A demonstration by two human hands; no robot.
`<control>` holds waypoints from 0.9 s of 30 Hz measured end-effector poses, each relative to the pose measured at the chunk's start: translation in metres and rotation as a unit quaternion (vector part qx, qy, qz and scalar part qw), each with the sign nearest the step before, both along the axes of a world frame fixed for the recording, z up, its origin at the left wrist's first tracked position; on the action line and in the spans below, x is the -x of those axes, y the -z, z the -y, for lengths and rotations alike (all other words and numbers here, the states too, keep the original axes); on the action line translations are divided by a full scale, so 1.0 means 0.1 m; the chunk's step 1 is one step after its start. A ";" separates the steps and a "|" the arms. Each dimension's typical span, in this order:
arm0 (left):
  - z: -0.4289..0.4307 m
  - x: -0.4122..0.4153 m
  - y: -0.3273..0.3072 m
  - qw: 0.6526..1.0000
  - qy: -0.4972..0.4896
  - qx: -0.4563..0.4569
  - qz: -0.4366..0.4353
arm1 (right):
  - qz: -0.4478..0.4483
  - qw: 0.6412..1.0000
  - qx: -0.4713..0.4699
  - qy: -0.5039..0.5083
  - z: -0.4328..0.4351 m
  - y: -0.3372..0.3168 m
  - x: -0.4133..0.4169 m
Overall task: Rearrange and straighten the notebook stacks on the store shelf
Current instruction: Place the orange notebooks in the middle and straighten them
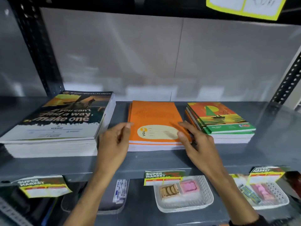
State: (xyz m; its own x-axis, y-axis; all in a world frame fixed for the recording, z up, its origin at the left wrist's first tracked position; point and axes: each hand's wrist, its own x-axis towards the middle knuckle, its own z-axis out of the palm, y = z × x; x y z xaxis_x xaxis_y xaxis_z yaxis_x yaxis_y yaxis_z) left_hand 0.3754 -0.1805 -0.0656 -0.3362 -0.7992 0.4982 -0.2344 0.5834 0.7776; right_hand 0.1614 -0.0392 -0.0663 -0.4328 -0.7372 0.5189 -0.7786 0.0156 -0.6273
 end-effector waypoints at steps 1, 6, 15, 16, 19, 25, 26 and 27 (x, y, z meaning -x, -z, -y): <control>-0.07 -0.03 0.02 1.000 0.002 0.022 0.011 | 0.003 1.000 -0.007 -0.008 -0.02 0.01 0.02; -0.14 -0.12 0.10 0.999 0.023 0.012 0.023 | 0.125 0.988 0.032 -0.081 -0.07 0.06 0.12; -0.20 -0.08 0.06 0.998 -0.054 -0.022 -0.033 | 0.051 0.997 0.003 -0.064 -0.05 0.07 0.10; -0.20 -0.09 0.06 0.997 -0.051 -0.032 -0.038 | 0.056 0.996 -0.005 -0.063 -0.05 0.06 0.09; -0.21 -0.08 0.08 0.998 -0.039 -0.038 -0.032 | 0.063 0.996 -0.007 -0.056 -0.08 0.03 0.07; -0.24 -0.08 0.09 0.997 -0.060 -0.023 -0.040 | 0.057 0.997 0.004 -0.049 -0.09 0.04 0.06; -0.24 -0.07 0.09 0.997 -0.063 -0.019 -0.040 | 0.052 0.998 0.002 -0.047 -0.09 0.05 0.06; -0.23 -0.07 0.10 0.997 -0.067 -0.017 -0.041 | 0.045 0.998 -0.001 -0.046 -0.09 0.06 0.06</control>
